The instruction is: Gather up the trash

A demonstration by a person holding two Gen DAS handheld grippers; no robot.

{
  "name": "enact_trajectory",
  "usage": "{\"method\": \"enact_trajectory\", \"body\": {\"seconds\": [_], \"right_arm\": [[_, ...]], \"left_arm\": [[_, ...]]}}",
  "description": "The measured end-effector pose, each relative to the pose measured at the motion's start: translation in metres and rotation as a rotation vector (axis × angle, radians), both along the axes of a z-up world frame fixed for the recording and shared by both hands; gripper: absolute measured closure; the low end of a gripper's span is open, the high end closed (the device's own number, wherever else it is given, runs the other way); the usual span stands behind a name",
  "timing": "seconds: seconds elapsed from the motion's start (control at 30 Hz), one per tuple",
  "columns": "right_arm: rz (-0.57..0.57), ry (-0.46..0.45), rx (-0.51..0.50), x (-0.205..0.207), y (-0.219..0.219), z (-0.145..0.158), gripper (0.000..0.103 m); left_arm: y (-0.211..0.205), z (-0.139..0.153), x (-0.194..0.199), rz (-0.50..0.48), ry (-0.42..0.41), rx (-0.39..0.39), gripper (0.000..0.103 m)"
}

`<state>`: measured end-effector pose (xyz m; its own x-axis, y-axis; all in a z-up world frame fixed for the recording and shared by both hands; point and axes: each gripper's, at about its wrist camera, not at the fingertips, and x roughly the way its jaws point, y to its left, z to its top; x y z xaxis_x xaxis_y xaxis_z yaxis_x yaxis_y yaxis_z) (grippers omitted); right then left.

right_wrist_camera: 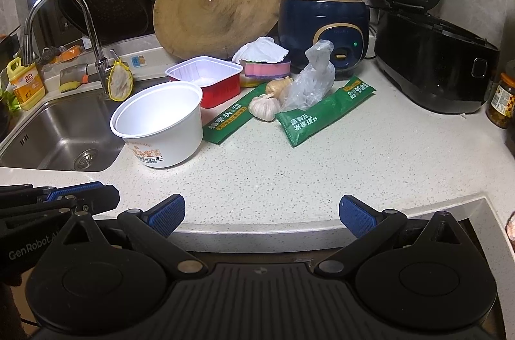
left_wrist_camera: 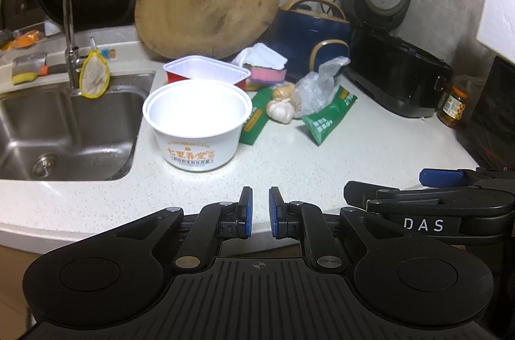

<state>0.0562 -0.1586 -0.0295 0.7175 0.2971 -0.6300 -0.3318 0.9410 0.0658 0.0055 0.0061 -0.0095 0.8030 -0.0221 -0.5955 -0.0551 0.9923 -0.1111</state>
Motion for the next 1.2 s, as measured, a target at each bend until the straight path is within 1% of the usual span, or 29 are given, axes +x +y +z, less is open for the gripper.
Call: {"method": "enact_trajectory", "body": {"seconds": [1.2], "right_arm": [[-0.009, -0.007, 0.002, -0.0018, -0.0015, 0.0021, 0.001]], "left_arm": [[-0.0024, 0.0011, -0.0011, -0.014, -0.009, -0.008, 0.089]]}}
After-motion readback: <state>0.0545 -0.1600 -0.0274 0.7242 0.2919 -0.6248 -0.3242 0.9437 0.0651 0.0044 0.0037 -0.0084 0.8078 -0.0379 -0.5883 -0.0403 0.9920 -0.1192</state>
